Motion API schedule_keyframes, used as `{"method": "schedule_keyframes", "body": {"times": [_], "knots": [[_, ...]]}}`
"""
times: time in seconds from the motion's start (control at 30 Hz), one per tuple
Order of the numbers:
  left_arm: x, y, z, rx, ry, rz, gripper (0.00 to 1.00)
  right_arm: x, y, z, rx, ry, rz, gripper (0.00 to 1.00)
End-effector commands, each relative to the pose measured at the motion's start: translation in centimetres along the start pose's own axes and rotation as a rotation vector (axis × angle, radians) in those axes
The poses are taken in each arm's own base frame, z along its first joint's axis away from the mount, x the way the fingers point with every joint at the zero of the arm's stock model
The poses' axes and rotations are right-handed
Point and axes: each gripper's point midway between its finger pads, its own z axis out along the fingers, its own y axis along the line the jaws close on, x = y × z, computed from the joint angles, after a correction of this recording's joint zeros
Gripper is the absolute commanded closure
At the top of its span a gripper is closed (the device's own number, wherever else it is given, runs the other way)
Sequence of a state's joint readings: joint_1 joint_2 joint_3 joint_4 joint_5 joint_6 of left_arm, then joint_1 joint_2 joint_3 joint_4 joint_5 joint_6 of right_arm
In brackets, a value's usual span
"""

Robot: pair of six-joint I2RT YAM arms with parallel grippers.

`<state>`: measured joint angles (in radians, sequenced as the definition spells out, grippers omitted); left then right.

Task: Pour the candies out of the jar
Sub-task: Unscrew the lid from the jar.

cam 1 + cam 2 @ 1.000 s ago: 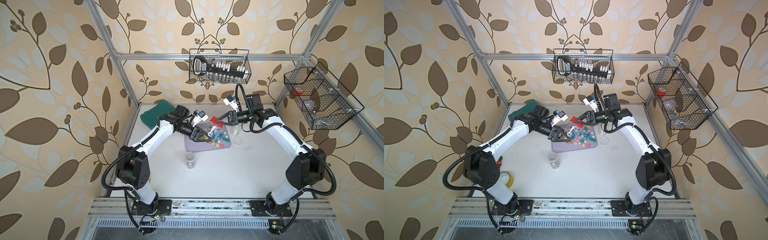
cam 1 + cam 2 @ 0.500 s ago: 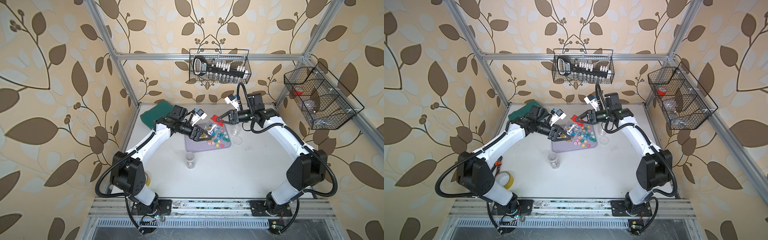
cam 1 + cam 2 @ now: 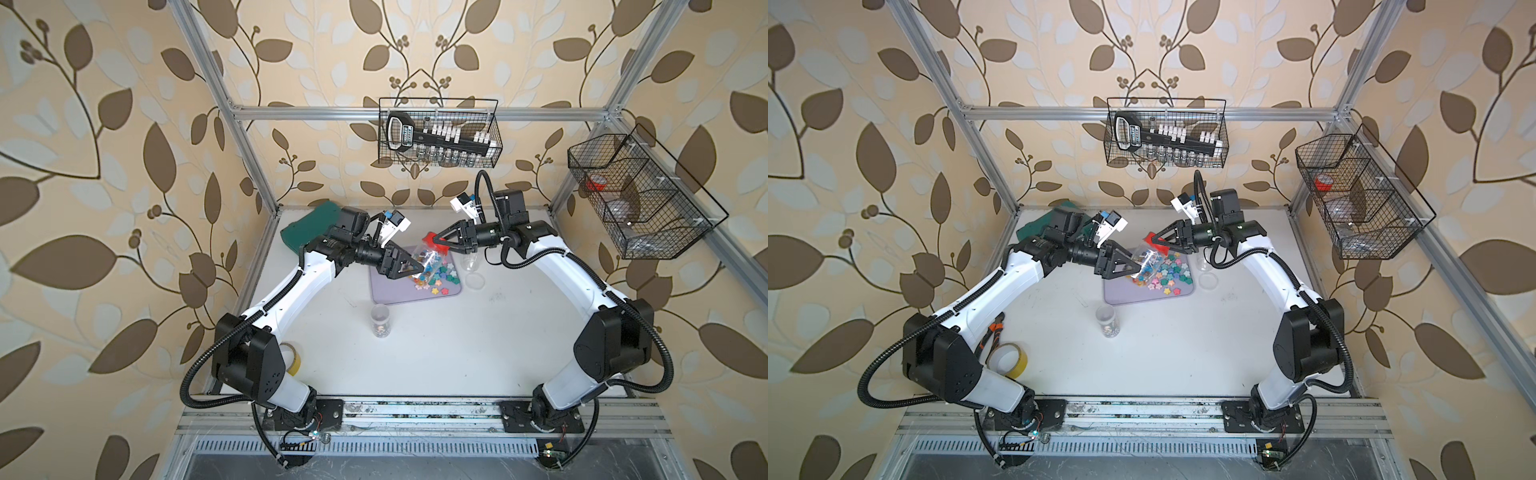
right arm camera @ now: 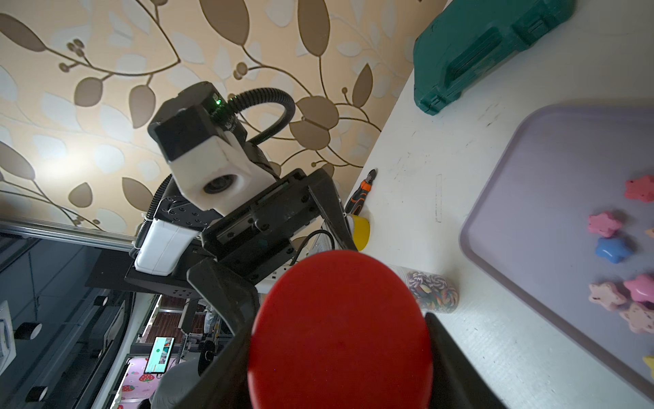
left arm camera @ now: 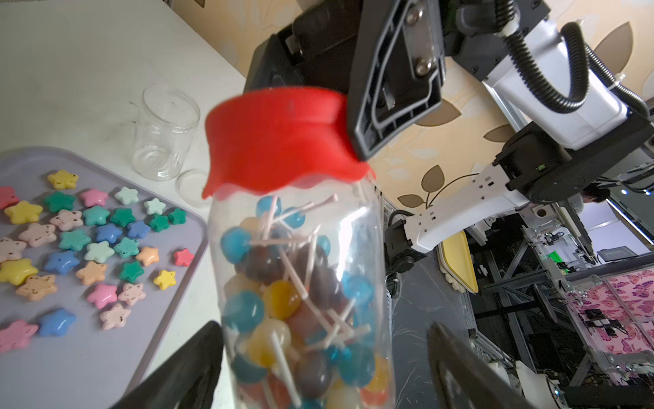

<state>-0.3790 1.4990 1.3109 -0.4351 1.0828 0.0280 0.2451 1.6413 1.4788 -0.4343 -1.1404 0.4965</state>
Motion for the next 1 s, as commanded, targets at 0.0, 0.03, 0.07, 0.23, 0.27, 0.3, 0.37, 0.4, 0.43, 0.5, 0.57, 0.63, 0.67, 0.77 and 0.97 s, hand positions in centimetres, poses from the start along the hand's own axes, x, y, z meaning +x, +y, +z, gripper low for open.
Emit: {"method": "schedule_keyframes", "body": {"times": [0.0, 0.03, 0.07, 0.23, 0.27, 0.3, 0.37, 0.4, 0.43, 0.5, 0.57, 0.63, 0.67, 0.77, 0.97], "knots": [[-0.2, -0.5, -0.4, -0.006, -0.015, 0.038, 0.07, -0.6, 2.5, -1.2, -0.048, -0.030, -0.043, 0.77], [-0.1, -0.4, -0.3, -0.007, -0.014, 0.034, 0.04, -0.7, 2.6, -1.2, -0.052, -0.033, -0.044, 0.77], [0.0, -0.3, -0.3, -0.008, -0.013, 0.031, 0.02, -0.9, 2.8, -1.2, -0.054, -0.038, -0.046, 0.77], [-0.4, -0.4, -0.4, -0.016, -0.036, 0.041, 0.04, -1.3, 3.0, -1.3, -0.063, -0.049, -0.040, 0.77], [-0.6, -0.4, -0.4, -0.019, -0.042, 0.043, 0.05, -1.3, 3.0, -1.2, -0.065, -0.050, -0.037, 0.77], [-0.7, -0.4, -0.4, -0.021, -0.046, 0.044, 0.06, -1.4, 3.0, -1.2, -0.068, -0.051, -0.036, 0.77], [-1.0, -0.3, -0.5, -0.027, -0.057, 0.045, 0.07, -1.3, 3.0, -1.1, -0.074, -0.049, -0.027, 0.77], [-1.2, -0.2, -0.5, -0.028, -0.061, 0.047, 0.08, -1.3, 3.1, -1.2, -0.077, -0.049, -0.029, 0.77], [-1.3, -0.2, -0.5, -0.030, -0.067, 0.051, 0.09, -1.3, 3.0, -1.1, -0.077, -0.048, -0.026, 0.77], [-1.7, -0.2, -0.5, -0.034, -0.079, 0.052, 0.10, -1.1, 2.8, -1.0, -0.077, -0.044, -0.017, 0.77], [-2.0, -0.1, -0.5, -0.038, -0.087, 0.055, 0.11, -1.0, 2.7, -1.0, -0.079, -0.042, -0.012, 0.77], [-2.2, -0.2, -0.5, -0.035, -0.091, 0.058, 0.13, -0.9, 2.6, -0.9, -0.079, -0.039, -0.010, 0.77], [-2.3, -0.2, -0.5, -0.034, -0.092, 0.061, 0.13, -0.9, 2.5, -0.9, -0.078, -0.040, -0.011, 0.77], [-2.2, -0.2, -0.5, -0.029, -0.088, 0.059, 0.15, -1.0, 2.6, -0.9, -0.079, -0.041, -0.014, 0.77], [-1.6, -0.2, -0.5, -0.031, -0.075, 0.050, 0.24, -1.1, 2.6, -0.9, -0.080, -0.043, -0.018, 0.77]]}}
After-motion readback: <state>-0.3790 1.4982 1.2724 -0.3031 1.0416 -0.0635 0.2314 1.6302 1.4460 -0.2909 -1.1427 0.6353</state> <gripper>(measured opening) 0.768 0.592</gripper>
